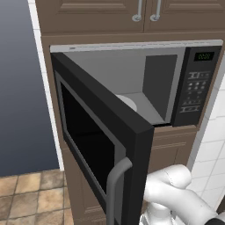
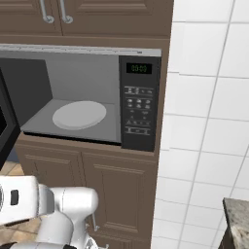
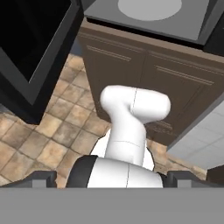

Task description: Place the sponge inside the microwave to prepare for sanitizing.

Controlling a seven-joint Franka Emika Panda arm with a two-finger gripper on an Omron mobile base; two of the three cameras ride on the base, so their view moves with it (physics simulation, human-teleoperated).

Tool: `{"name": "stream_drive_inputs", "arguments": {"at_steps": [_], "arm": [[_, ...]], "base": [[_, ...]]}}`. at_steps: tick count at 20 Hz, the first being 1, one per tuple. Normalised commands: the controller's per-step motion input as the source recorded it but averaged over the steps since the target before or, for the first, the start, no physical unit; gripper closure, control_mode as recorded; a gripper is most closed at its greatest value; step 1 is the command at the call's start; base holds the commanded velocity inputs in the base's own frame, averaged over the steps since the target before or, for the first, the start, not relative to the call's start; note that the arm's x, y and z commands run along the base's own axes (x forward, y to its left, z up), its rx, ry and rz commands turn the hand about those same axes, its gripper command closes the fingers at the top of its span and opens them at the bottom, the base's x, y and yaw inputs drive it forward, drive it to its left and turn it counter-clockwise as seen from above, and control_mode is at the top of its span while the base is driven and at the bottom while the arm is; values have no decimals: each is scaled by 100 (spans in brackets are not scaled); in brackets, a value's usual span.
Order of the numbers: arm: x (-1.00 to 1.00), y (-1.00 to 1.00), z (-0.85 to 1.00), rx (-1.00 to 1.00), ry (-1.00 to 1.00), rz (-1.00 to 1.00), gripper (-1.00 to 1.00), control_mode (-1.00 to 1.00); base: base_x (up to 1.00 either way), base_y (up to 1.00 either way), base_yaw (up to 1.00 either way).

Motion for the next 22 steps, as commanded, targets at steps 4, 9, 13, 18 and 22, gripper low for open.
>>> {"name": "stream_drive_inputs", "arguments": {"at_steps": [4,9,13,18,22], "arm": [[45,-45,-1,8,0,0,-100,-100],[77,-48,-16,2,12,-25,-100,-100],[63,-65,-11,0,13,-36,-100,-100],[46,-76,-15,0,16,-51,-100,-100],[24,-66,-25,-7,5,-53,-100,-100]], "base": [[0,0,0],[0,0,0],[0,0,0],[0,0,0],[0,0,0]]}}
